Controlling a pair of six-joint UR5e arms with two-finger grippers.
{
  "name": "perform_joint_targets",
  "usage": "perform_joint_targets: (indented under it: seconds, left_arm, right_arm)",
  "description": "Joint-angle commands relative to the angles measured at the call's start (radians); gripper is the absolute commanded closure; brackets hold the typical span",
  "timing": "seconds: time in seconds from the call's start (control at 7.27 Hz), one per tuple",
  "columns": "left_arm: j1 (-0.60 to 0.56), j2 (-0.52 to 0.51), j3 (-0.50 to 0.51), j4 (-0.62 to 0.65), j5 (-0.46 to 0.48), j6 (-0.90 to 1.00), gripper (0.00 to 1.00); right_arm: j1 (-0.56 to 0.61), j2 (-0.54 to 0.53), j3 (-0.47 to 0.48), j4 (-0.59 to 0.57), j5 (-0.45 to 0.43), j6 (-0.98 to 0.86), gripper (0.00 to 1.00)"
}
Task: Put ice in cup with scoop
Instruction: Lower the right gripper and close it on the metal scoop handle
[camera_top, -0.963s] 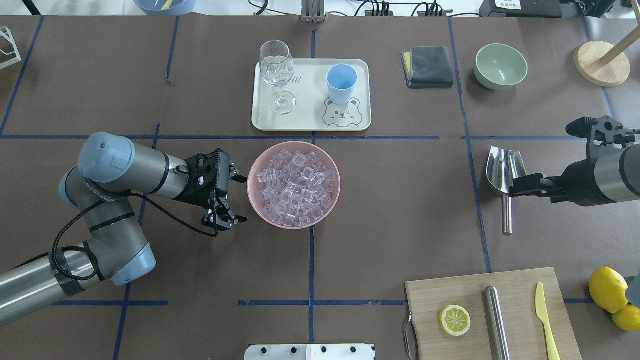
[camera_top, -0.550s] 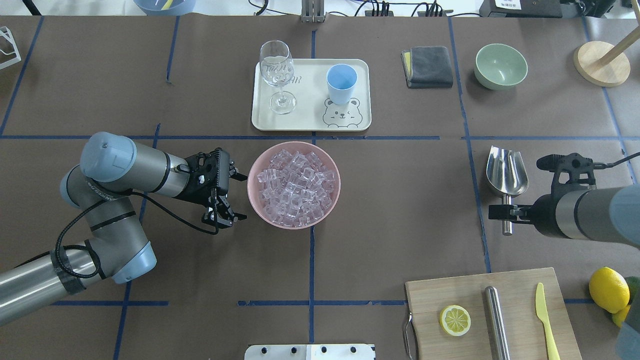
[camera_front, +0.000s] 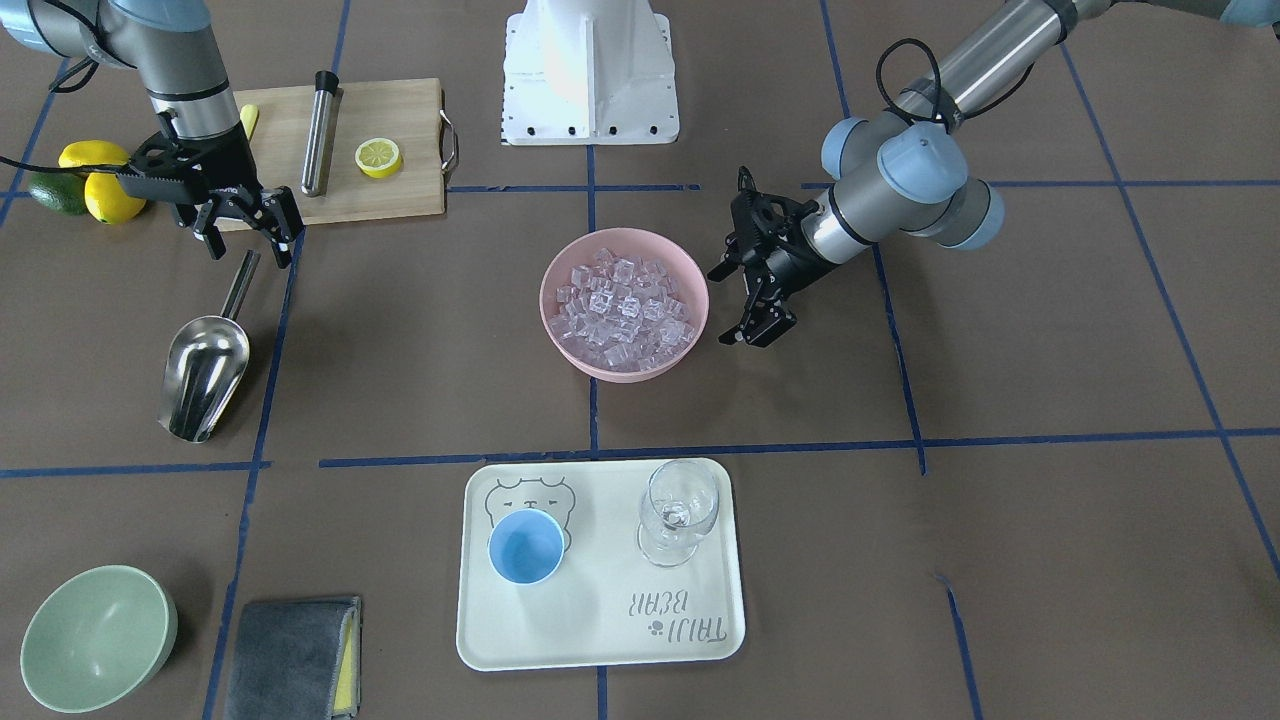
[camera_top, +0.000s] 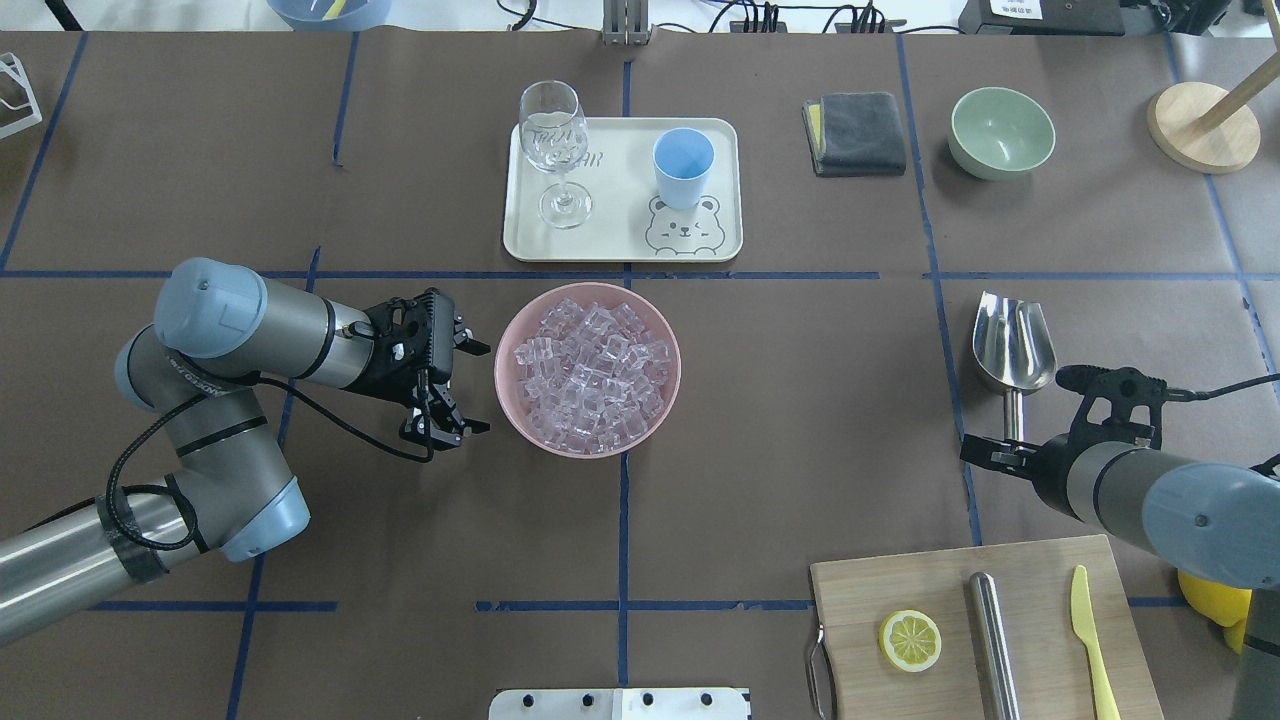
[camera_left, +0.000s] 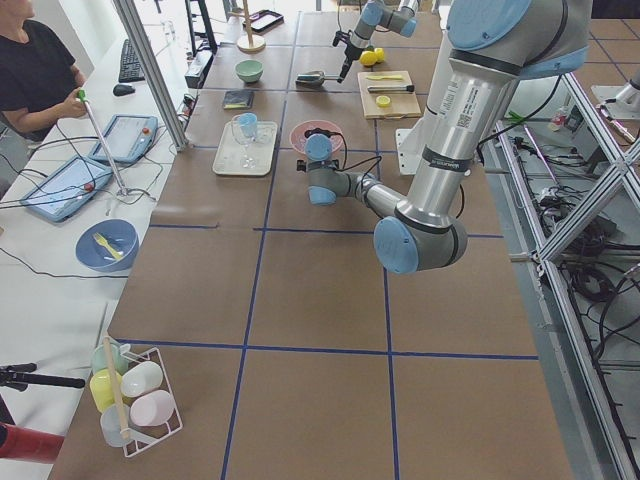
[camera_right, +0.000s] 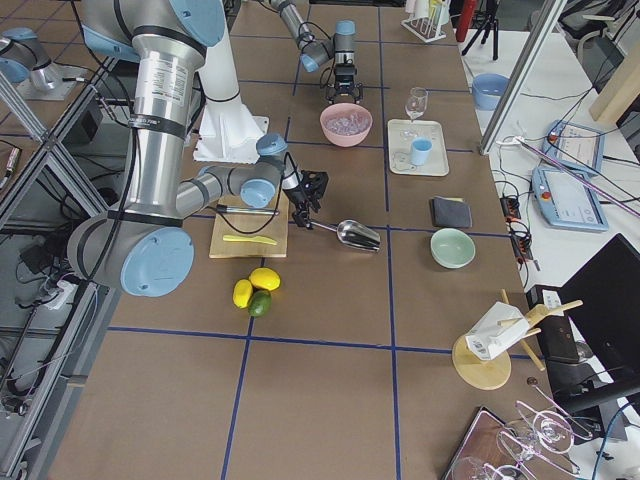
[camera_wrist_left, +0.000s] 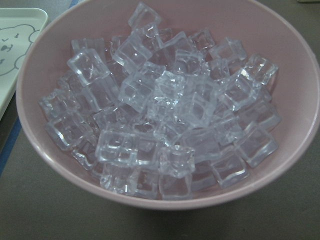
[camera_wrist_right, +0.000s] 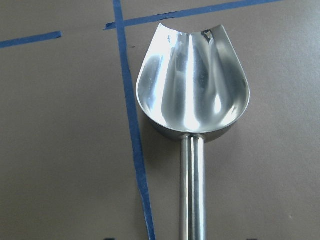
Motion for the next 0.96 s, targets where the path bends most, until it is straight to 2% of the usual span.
perform_joint_targets:
  seconds: [0.0,0.14,0.28,0.41,0.55,0.69,0.83]
  left_arm:
    - [-0.002,0.001,0.000,-0.001,0.000,-0.001,0.00]
    - [-0.002,0.001,-0.001,-0.001,0.000,-0.001,0.00]
    - [-0.003,0.002,-0.004,-0.001,0.000,-0.002,0.00]
    - [-0.006,0.002,-0.005,-0.001,-0.001,-0.002,0.00]
    - [-0.006,0.002,-0.005,-0.001,0.000,-0.002,0.00]
    - [-0.008,0.002,-0.005,-0.001,-0.001,-0.002,0.00]
    - [-0.008,0.002,-0.005,-0.001,-0.002,-0.002,0.00]
  right_arm:
    - [-0.007,0.017,-0.046,0.000,-0.043,0.023,0.08]
    - [-0.007,0.056,-0.073,-0.001,-0.046,0.023,0.09]
    - [-0.007,0.073,-0.101,0.000,-0.046,0.022,0.16]
    - [-0.004,0.077,-0.101,0.000,-0.043,0.020,0.32]
    - [-0.003,0.072,-0.098,0.000,-0.043,0.018,0.61]
    - [0.000,0.063,-0.098,0.000,-0.040,0.018,0.85]
    - [0.000,0.061,-0.094,0.000,-0.032,0.017,1.00]
